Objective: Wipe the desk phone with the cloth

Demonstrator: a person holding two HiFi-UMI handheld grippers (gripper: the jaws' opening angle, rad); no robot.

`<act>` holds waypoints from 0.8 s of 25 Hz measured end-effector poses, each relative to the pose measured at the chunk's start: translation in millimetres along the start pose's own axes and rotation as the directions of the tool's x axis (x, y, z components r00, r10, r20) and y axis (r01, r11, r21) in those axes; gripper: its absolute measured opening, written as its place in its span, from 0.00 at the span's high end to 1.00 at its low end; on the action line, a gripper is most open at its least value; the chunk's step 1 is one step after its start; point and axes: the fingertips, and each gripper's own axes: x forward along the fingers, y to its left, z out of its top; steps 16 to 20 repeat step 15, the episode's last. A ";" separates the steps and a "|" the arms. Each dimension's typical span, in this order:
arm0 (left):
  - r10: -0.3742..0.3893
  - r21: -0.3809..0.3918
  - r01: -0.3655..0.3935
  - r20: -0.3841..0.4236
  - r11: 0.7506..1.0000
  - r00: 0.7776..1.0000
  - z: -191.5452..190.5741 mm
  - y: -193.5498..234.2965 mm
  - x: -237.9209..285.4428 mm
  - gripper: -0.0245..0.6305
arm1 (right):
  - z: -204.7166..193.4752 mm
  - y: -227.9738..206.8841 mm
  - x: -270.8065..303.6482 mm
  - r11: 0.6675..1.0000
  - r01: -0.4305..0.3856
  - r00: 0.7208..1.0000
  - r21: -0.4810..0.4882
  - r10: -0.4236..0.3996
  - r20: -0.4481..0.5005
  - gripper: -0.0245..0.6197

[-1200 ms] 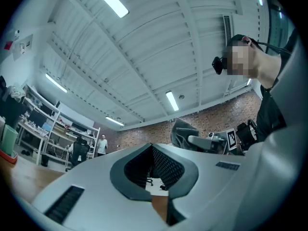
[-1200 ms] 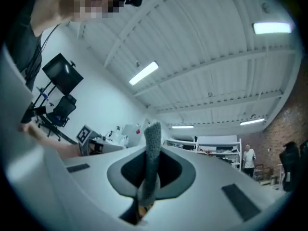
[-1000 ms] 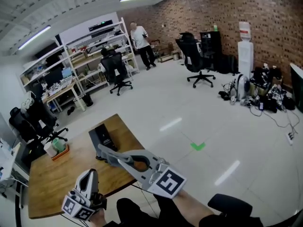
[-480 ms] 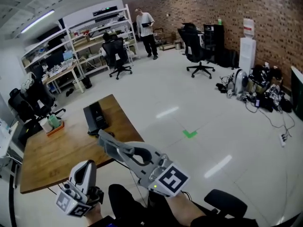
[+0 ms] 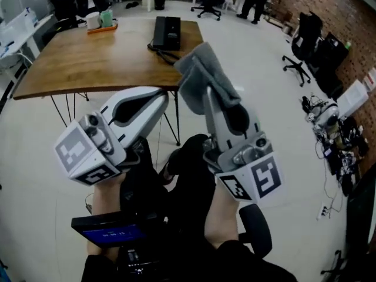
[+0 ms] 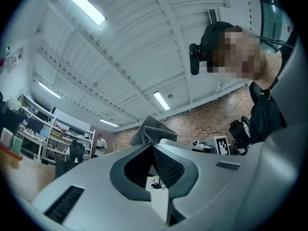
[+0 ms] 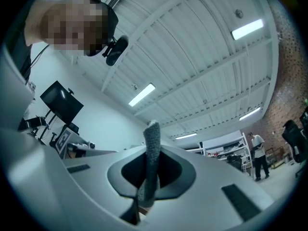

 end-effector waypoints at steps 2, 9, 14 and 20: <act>0.037 -0.012 -0.037 0.001 0.999 0.999 2.1 -1.5 -13.6 0.97 | -5.3 12.8 4.6 0.999 -0.027 1.000 0.025 0.028 -0.015 0.93; 0.114 -0.031 -0.113 0.019 0.993 0.993 14.8 -6.2 -48.9 0.97 | -7.8 47.5 9.2 0.995 -0.079 0.996 0.059 0.082 -0.042 0.93; 0.131 -0.056 -0.129 0.020 0.990 0.991 11.6 -10.3 -67.9 0.97 | -19.7 67.4 10.8 0.994 -0.093 0.993 0.060 0.097 -0.072 0.93; 0.135 -0.062 -0.134 0.018 0.989 0.991 9.8 -10.1 -73.7 0.97 | -23.9 73.7 13.2 0.993 -0.099 0.991 0.059 0.104 -0.085 0.93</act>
